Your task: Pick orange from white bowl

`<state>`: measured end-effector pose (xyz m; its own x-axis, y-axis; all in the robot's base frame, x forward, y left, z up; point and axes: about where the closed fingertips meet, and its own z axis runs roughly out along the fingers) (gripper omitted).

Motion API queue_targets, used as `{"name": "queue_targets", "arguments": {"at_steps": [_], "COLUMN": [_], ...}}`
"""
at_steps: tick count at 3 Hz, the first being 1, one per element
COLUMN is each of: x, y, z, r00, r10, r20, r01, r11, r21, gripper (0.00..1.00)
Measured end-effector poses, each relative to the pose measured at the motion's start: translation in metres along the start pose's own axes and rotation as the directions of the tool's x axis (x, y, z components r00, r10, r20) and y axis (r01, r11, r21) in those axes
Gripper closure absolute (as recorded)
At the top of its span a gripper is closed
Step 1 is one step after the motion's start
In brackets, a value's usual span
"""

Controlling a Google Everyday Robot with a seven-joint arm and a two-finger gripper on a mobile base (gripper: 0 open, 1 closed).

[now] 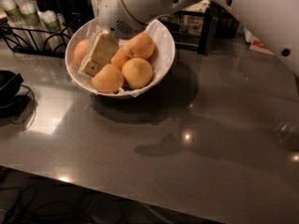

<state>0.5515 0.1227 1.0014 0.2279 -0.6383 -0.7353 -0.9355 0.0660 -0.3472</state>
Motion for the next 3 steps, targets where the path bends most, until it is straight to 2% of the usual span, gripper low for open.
{"name": "queue_targets", "arguments": {"at_steps": [2,3], "x": [-0.017,-0.015], "y": [-0.037,-0.05], "z": [0.053,0.071], "r00": [1.0,1.0], "r10": [-0.007,0.003], "r20": [0.031,0.023], "r01": [0.008,-0.001], "r11": [0.9992,0.9985], "r21": [-0.04,-0.055], "gripper": [0.0,0.0]}}
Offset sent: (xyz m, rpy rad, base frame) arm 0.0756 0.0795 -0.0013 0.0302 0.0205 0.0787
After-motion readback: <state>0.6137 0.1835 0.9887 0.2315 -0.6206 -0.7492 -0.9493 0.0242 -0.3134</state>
